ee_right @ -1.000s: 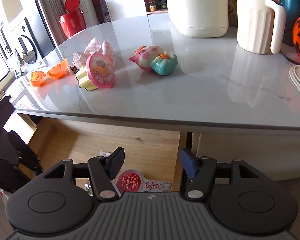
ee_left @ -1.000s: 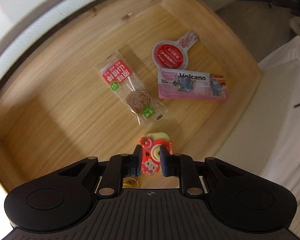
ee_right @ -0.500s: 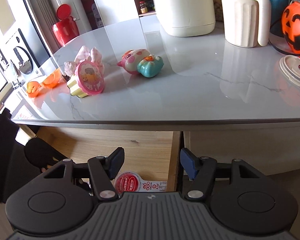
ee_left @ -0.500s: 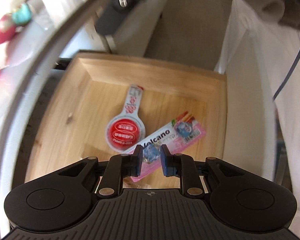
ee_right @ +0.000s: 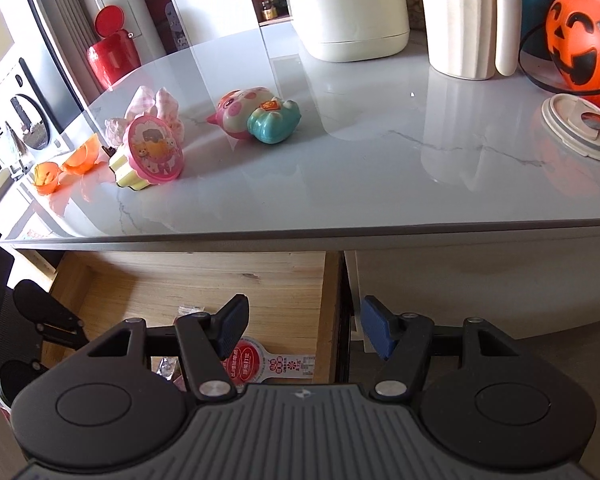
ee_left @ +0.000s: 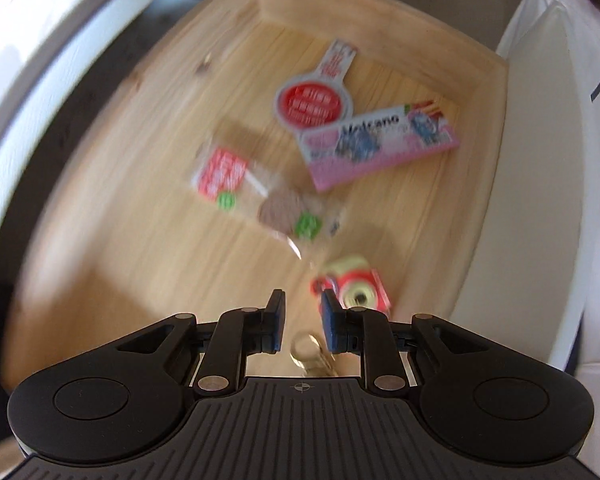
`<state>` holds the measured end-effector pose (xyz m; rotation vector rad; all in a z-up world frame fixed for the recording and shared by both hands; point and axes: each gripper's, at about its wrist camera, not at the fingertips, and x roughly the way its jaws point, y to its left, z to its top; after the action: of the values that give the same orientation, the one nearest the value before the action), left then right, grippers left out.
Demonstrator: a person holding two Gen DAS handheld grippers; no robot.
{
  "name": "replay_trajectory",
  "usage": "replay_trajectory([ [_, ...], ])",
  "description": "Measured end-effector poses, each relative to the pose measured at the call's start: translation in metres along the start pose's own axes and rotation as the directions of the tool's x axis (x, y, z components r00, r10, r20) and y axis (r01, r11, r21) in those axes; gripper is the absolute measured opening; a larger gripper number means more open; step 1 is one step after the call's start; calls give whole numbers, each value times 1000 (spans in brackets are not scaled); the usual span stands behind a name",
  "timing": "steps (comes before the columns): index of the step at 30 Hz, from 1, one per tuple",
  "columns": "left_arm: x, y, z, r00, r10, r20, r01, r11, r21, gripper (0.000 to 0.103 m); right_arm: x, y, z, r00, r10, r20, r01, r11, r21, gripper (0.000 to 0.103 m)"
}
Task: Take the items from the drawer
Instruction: 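Reach the left gripper into the drawer and grasp the clear red-labelled snack bag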
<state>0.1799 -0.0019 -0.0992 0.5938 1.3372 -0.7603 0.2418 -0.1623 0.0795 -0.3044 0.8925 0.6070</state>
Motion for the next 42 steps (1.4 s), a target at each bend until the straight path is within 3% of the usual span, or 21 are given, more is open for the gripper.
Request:
replay_trajectory([
  [4,5,18,-8,998,-68,-6,67,992,-111,21,2,4,-1,1000,-2,-10,2,1000,-19,63],
  [8,15,36,-8,978,-207,13,205,957,-205,21,5,6,-2,1000,-11,-15,10,1000,-29,63],
  [19,28,23,18,961,-268,63,275,944,-183,20,10,8,-3,999,-20,-32,19,999,-50,63],
  [26,34,13,34,957,-287,51,291,946,-144,18,11,9,-4,999,-32,-36,30,998,-58,63],
  [29,27,14,32,969,-223,103,241,944,-226,19,11,9,-4,999,-35,-35,33,998,-58,63],
  [31,16,11,30,984,-96,150,132,958,-255,19,11,9,-4,999,-37,-34,35,998,-59,63],
  [34,2,9,27,980,71,185,-8,948,-318,19,11,9,-3,999,-41,-30,39,997,-64,63],
  [36,0,14,28,976,112,188,-33,924,-381,19,11,10,-4,999,-43,-28,41,997,-69,63],
  [42,7,36,37,983,137,121,-63,875,-479,20,10,13,-4,998,-53,-21,51,995,-84,63],
])
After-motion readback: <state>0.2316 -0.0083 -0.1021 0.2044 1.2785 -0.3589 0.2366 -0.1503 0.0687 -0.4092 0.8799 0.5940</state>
